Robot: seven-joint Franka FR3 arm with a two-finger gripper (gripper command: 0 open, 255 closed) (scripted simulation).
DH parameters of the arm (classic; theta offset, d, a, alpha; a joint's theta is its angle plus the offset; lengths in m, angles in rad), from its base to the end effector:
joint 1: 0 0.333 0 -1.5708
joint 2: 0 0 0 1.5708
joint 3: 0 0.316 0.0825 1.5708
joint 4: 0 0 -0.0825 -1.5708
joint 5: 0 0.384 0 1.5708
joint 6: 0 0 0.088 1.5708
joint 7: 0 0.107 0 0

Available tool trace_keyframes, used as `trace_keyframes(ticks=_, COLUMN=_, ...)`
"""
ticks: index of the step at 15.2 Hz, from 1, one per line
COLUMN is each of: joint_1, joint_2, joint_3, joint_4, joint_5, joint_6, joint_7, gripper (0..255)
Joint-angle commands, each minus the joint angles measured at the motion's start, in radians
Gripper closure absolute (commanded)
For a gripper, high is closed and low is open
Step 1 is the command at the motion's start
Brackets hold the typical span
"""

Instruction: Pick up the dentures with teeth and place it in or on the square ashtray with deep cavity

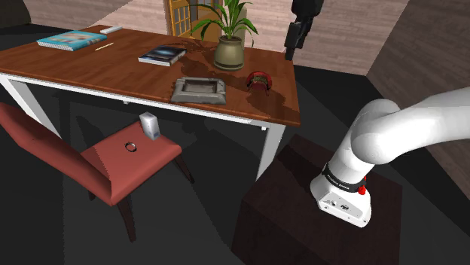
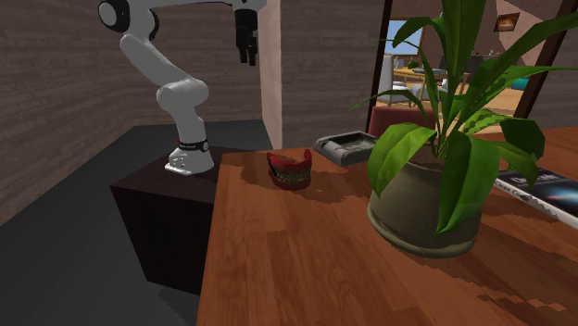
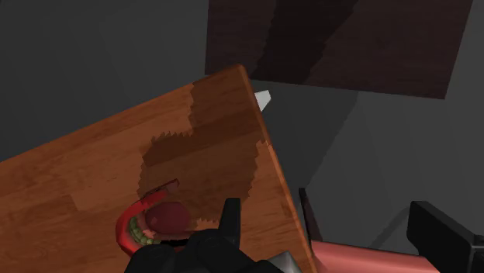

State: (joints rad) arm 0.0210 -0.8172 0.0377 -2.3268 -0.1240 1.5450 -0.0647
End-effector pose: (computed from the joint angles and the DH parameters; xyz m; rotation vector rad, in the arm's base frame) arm 0.2960 0.0080 0.6124 2.9852 0.1593 0.0505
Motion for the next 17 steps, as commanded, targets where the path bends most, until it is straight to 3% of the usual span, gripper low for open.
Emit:
trace_keyframes(ticks=1, joint_1=0.000, joint_2=0.000, joint_3=0.000, joint_4=0.000, joint_5=0.000, joint_6=0.000, joint_7=0.000, gripper=0)
trace_keyframes(ticks=9, joint_1=-0.036, joint_2=0.158, joint_3=-0.144, joint_4=-0.032, joint_5=-0.076, joint_6=0.208, joint_7=-0.136, gripper=0)
trace_keyframes(ticks=17, joint_1=-0.056, joint_2=0.391, joint_3=-0.280, joint_4=0.023, joint_5=-0.101, joint_6=0.404, joint_7=-0.276, gripper=0)
